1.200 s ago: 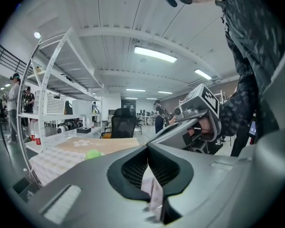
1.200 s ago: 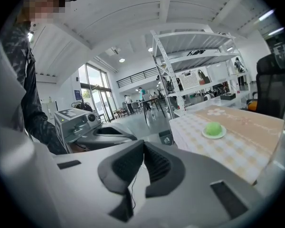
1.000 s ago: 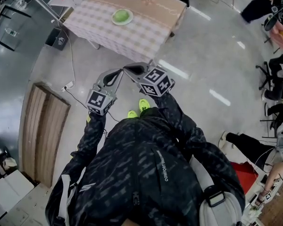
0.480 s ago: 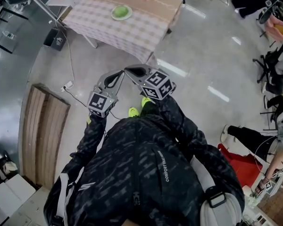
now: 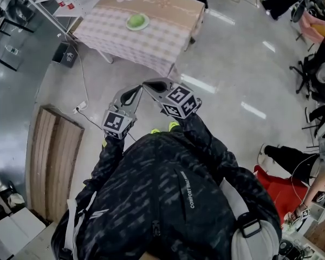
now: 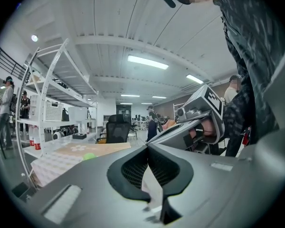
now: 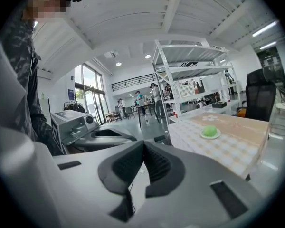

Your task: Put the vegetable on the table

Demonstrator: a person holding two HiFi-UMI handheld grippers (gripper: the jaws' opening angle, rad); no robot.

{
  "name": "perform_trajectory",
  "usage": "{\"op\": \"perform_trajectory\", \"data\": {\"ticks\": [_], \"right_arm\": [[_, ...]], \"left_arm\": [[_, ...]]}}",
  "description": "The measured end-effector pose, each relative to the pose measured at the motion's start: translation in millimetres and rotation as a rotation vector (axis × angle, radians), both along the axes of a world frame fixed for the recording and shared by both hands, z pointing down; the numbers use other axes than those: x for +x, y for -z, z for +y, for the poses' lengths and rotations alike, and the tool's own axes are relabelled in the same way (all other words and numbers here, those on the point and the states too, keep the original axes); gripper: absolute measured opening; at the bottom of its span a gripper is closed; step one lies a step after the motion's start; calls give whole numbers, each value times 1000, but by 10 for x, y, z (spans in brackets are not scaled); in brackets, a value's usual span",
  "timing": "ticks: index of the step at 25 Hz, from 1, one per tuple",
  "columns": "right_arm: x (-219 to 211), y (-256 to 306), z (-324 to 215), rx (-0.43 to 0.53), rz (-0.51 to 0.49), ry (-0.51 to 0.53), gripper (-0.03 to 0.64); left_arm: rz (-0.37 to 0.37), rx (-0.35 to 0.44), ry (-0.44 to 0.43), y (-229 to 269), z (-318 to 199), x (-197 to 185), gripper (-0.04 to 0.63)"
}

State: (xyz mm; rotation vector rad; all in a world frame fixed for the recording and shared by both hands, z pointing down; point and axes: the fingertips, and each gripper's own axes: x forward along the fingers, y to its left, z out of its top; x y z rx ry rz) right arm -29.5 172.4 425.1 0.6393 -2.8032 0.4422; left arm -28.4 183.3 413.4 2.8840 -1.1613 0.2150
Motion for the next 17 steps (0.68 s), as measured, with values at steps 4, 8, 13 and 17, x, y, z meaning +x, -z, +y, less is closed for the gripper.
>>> {"op": "perform_trajectory", "data": {"ticks": [4,8,13,17], "right_arm": [[33,21,16,-4,-6,-12,-15],[45,21,60,-2,-5,-13,-15],[33,-1,107,2,-4,-19,-15],[-1,-22,97,-2,-2,-18,-15]], "left_arm": [[-4,-3,-8,24,16,32,-2],[1,-4,-4,24,61,43,-2],[4,-7,-4,-1,108,30,-2],[7,-16,0,-26,98,-7,-2]]}}
